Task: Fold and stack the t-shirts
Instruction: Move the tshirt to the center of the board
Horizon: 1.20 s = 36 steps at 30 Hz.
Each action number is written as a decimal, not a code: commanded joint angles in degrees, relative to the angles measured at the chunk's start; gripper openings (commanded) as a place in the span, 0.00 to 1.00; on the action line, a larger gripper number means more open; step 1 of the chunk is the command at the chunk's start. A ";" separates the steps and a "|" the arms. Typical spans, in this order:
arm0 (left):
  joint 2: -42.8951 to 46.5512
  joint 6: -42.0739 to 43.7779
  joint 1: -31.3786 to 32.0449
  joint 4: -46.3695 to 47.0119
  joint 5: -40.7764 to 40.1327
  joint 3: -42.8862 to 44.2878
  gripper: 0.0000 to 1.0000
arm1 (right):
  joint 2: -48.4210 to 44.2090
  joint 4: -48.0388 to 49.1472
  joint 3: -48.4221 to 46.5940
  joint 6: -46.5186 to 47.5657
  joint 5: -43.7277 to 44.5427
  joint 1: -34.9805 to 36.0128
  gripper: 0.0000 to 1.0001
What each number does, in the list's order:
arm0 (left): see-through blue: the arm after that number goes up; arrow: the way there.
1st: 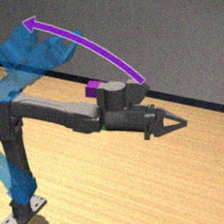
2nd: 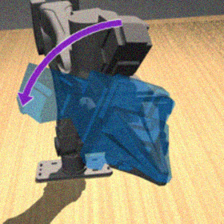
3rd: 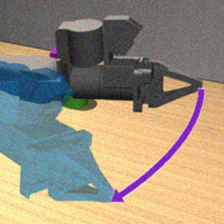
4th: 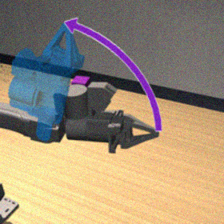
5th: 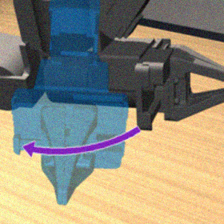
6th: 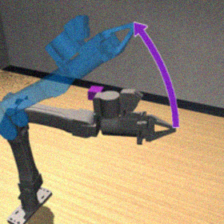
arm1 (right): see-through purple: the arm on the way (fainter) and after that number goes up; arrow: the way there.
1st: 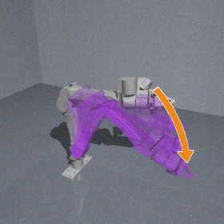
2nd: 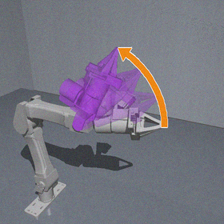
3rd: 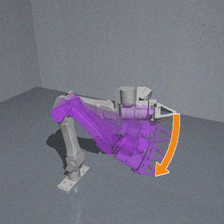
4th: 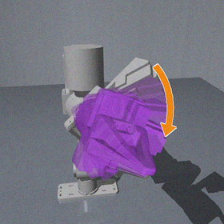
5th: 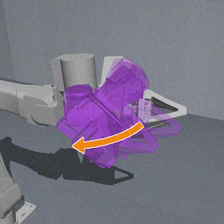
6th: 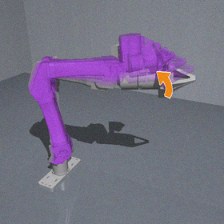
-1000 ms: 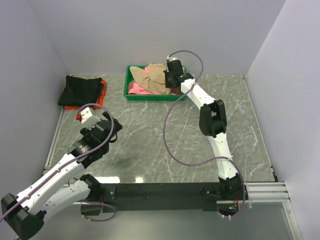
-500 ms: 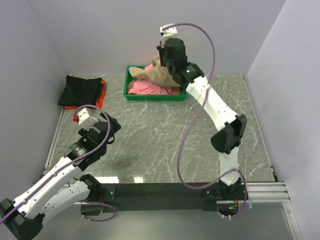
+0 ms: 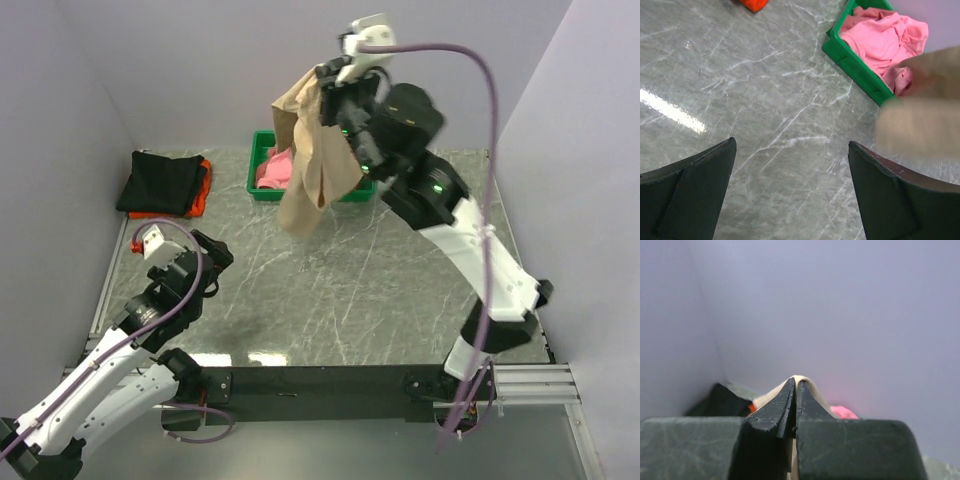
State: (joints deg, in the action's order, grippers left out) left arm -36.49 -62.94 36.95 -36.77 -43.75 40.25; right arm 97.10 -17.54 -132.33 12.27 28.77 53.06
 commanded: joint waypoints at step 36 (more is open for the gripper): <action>-16.51 3.62 13.41 18.22 51.91 -13.96 0.99 | -27.83 -6.81 84.52 -48.14 -13.12 -51.66 0.90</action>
State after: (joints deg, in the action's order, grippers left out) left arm -54.87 -57.10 48.36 -23.79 1.61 27.77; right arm 74.17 -25.80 -44.93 -35.14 17.96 0.69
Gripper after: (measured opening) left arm 0.994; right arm 0.895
